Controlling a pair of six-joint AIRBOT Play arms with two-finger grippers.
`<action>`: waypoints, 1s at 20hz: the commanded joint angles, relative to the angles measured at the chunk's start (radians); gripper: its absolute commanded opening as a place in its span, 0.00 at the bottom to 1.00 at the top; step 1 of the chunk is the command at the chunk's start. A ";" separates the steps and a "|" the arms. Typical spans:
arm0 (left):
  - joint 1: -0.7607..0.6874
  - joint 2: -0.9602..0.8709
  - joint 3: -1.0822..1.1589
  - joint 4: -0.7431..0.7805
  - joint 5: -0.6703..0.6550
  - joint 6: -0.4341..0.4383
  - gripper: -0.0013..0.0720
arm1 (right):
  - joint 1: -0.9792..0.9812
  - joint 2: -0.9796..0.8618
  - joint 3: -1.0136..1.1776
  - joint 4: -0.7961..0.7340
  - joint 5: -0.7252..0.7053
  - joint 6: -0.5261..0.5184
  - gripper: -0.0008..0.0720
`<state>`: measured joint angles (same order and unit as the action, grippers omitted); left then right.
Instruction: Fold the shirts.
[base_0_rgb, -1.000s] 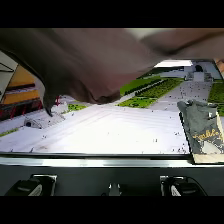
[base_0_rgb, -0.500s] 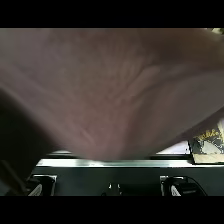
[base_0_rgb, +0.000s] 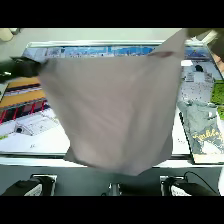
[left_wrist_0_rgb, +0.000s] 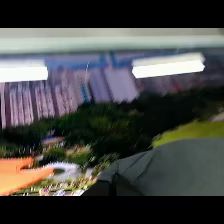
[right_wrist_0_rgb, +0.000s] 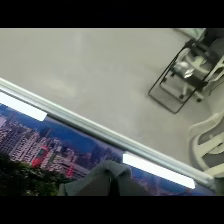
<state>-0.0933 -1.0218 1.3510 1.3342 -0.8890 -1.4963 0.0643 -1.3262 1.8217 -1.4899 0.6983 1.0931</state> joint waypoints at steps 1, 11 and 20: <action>0.030 -0.155 -0.084 0.032 0.098 -0.020 0.05 | 0.000 -0.230 0.001 0.154 -0.100 0.101 0.04; 0.075 -0.431 -0.082 -0.118 0.016 -0.154 0.20 | -0.001 -0.486 0.001 0.387 0.127 0.130 0.33; 0.310 -0.261 -0.349 -0.044 -0.556 -0.055 0.62 | -0.285 -0.363 -0.111 0.282 0.941 -0.065 0.64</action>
<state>0.1600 -1.3674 1.1851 1.2869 -1.3067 -1.5768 -0.1421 -1.7088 1.7813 -1.1904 1.3174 1.1038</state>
